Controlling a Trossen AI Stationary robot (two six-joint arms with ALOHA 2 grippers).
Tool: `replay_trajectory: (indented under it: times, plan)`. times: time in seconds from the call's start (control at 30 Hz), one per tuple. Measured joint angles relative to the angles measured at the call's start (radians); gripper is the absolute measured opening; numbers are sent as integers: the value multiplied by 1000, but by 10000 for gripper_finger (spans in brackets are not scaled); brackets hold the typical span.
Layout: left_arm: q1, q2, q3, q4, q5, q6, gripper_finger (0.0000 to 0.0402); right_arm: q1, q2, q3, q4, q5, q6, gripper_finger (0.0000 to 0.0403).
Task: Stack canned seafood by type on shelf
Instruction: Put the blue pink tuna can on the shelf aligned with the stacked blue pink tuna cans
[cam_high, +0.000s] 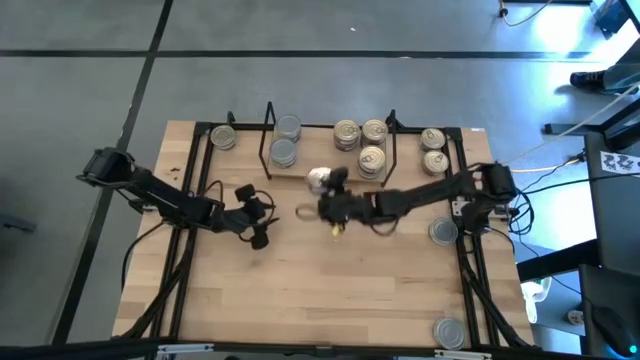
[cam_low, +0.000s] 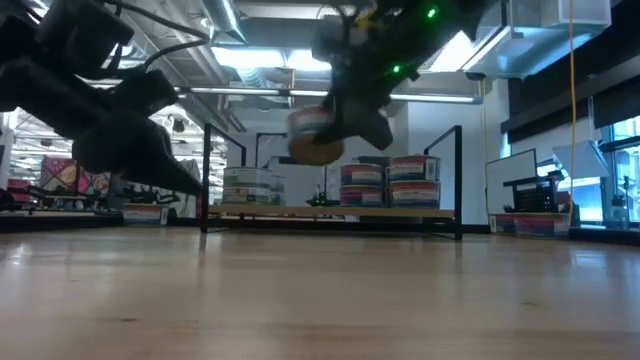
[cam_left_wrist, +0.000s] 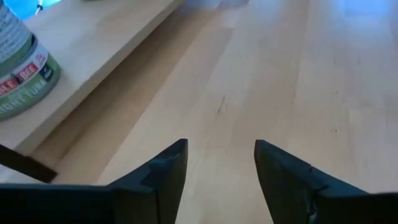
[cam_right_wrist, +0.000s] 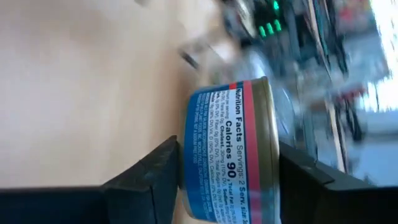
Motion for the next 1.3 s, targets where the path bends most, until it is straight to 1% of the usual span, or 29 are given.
replay_trajectory:
  times: [0.1, 0.2, 0.33, 0.43, 0.5, 0.57, 0.67, 0.73, 0.9, 1.03, 1.1, 1.17, 1.23, 1.3]
  plan:
    - [20, 3, -1, -1, -4, 30, 184, -59, -20, -2, -57, 22, 69, 198]
    - [35, 2, -1, -1, -6, 66, 184, -111, -27, -1, -101, 17, 146, 198]
    - [52, 2, -1, -8, -8, 72, 184, -180, -23, -1, -198, -9, 257, 198]
    - [61, 2, -1, -8, -8, 72, 184, -220, -17, -1, -227, -18, 315, 198]
    - [66, 2, -1, -8, -8, 72, 184, -240, -12, -1, -227, -49, 340, 198]
    - [70, 2, 0, -8, -8, 72, 184, -256, -4, -1, -226, -87, 355, 198]
    - [70, 2, 0, -8, -9, 69, 184, -266, 13, -2, -221, -98, 361, 198]
    - [69, 2, 0, -8, -9, 67, 184, -265, 20, -2, -228, -93, 365, 198]
    - [69, 2, 1, -11, -9, 66, 184, -265, 37, -1, -229, -36, 372, 198]
    - [68, 2, 1, -15, -8, 42, 184, -266, 38, 0, -238, -32, 373, 199]
    - [68, 2, 1, -14, -8, 24, 184, -266, 38, 0, -241, -33, 373, 221]
    - [68, 2, 1, -15, -8, 18, 184, -265, 39, -1, -245, -44, 376, 258]
    - [68, 2, 1, -15, -8, 17, 184, -265, 39, -2, -248, -78, 378, 291]
    - [68, 2, 1, -15, -7, 16, 184, -265, 39, -2, -245, -110, 396, 316]
